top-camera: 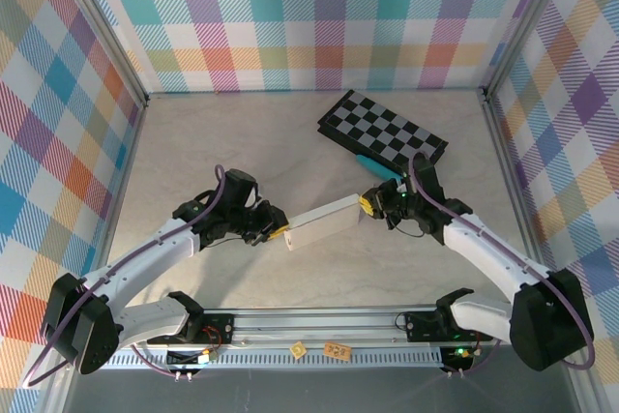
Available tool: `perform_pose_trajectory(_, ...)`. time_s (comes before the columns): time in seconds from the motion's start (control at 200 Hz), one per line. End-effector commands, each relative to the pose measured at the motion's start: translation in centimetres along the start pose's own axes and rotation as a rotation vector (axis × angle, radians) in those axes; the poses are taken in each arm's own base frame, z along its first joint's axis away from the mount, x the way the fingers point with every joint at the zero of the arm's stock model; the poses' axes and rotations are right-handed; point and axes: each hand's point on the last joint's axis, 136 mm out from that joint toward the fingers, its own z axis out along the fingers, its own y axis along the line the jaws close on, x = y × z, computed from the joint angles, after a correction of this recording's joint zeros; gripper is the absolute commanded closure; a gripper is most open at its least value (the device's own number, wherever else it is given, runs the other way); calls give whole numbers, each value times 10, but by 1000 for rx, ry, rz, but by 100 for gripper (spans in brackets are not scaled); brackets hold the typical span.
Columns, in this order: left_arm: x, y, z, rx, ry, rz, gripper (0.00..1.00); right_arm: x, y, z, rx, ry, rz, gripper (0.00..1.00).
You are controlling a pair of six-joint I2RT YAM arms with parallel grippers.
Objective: Fold the paper box
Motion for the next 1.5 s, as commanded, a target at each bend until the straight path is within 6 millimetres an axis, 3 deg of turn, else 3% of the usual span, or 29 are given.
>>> perform_pose_trajectory(0.0, 27, 77, 11, -274, 102, -47, 83, 0, -80, 3, 310, 4, 104, 90)
perform_pose_trajectory(0.25, 27, 87, 11, -333, 118, 2, 87, 3, -100, -4, 443, 9, 138, 91)
perform_pose_trajectory(0.525, 24, 82, 17, -312, 123, 27, 99, 4, -99, 0, 486, 35, 138, 93)
perform_pose_trajectory(0.605, 23, 77, 16, -296, 119, 38, 98, 4, -99, 0, 491, 39, 143, 94)
perform_pose_trajectory(0.69, 18, 67, 9, -278, 91, 52, 91, 4, -97, -1, 491, 38, 145, 94)
perform_pose_trajectory(0.865, 17, 58, 4, -239, 74, 56, 89, 3, -97, -2, 500, 32, 146, 94)
perform_pose_trajectory(1.31, 31, 81, 22, -266, 154, 73, 96, 5, -109, 0, 553, 45, 178, 100)
perform_pose_trajectory(1.42, 27, 74, 20, -259, 143, 83, 96, 3, -98, -1, 535, 38, 162, 100)
perform_pose_trajectory(1.495, 23, 68, 17, -255, 129, 89, 96, 0, -84, -6, 520, 19, 129, 91)
